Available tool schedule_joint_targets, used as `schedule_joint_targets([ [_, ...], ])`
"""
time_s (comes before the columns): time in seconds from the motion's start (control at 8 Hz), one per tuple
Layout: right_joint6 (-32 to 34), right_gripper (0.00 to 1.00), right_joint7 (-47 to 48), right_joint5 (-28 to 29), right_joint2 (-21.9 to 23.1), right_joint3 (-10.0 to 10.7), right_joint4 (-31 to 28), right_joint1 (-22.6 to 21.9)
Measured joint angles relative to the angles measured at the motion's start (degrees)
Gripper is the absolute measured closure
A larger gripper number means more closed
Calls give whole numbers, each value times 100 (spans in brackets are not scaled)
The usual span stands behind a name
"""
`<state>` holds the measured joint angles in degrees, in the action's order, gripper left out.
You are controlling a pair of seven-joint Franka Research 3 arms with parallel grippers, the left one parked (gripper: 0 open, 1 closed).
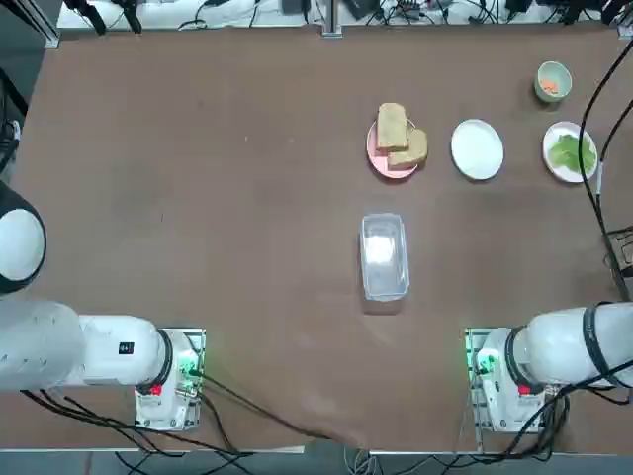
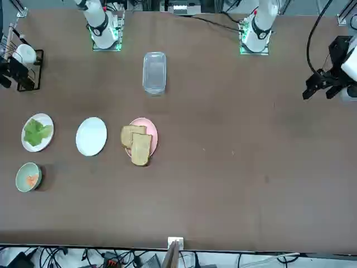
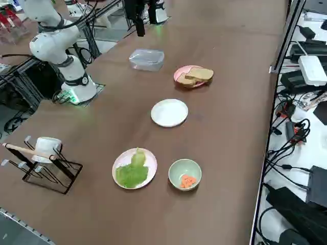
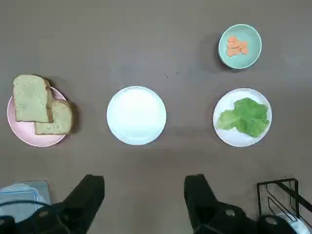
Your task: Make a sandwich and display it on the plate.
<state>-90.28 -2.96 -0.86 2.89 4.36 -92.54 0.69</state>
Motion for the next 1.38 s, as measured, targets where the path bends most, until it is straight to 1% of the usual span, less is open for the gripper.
schedule_joint_targets([
  [0.38,5,0,0,3,-35,-11,37,-10],
  [0.75,-83,0,0,16,-301,-46,68,-61],
  [0.88,-246,0,2,149,-427,-54,76,-141],
  [1.0,-523,0,22,512,-598,-62,76,-226],
  [1.12,-836,0,27,990,-850,-70,75,-283],
  [1.25,-1132,1,-46,1297,-1144,-76,82,-339],
  [1.38,-1392,1,-290,1408,-1461,-85,103,-455],
])
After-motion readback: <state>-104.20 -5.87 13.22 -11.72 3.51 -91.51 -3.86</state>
